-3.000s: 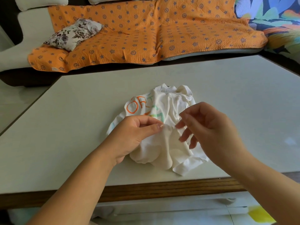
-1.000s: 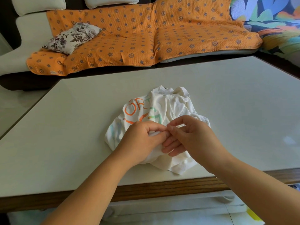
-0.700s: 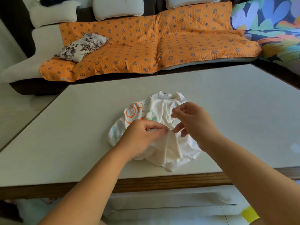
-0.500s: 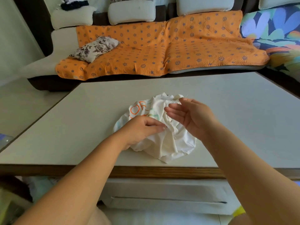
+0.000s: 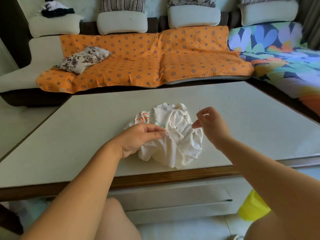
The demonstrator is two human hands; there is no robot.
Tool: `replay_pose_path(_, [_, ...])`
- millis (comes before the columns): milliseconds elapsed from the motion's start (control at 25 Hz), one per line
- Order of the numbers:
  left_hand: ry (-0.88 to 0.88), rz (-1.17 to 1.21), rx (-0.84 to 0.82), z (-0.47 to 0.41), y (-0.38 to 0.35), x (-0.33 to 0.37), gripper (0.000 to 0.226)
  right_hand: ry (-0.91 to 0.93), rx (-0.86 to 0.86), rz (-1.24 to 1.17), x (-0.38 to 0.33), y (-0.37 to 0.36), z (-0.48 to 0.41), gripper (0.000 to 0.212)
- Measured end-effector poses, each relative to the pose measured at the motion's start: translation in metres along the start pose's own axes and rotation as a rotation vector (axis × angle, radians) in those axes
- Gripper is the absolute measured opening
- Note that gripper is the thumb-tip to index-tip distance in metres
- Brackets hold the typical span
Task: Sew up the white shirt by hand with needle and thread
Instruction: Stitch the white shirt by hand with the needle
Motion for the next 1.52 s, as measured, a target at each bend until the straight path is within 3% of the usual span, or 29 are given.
replay_pose_path(240, [-0.008,0.237,-0.004,0.002,0.014,-0.006,0.013,0.061,0.112,0.452,0.005,0.018,-0.026,0.014])
replay_pose_path(560, [0.029,0.488,0.054,-0.011,0.020,-0.017,0.016,-0.062,0.186,0.561,0.068,0.056,-0.051,0.021])
replay_pose_path(680, [0.056,0.507,0.071,-0.020,0.017,-0.021,0.014,-0.124,0.163,0.511,0.070,0.051,-0.051,0.020])
replay_pose_path(800, [0.015,0.257,0.134,-0.038,0.011,-0.020,0.010,-0.121,0.122,0.306,0.034,0.023,-0.038,0.013])
replay_pose_path(960, [-0.044,-0.007,0.258,-0.054,0.008,-0.015,0.008,-0.228,-0.244,-0.178,-0.012,-0.042,0.011,0.008])
replay_pose_path(1080, [-0.075,-0.100,0.272,-0.057,0.008,-0.017,0.009,-0.227,-0.391,-0.253,-0.017,-0.069,0.036,0.009])
replay_pose_path(1240, [-0.067,-0.094,0.183,-0.061,0.000,-0.026,0.009,-0.254,-0.349,-0.279,0.003,-0.068,0.024,0.010])
replay_pose_path(1520, [-0.031,-0.026,0.163,-0.071,0.008,-0.038,0.009,-0.263,-0.357,-0.161,0.015,-0.060,0.002,0.006])
Point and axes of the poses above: each hand's wrist, its own z-axis away from the middle knuckle, its own y-axis out of the back of the hand, x = y × z, the point moved 9 cm from there along -z, towards the middle knuckle, and after that the axes turned 7 degrees about -y, right-handed, at the moved point
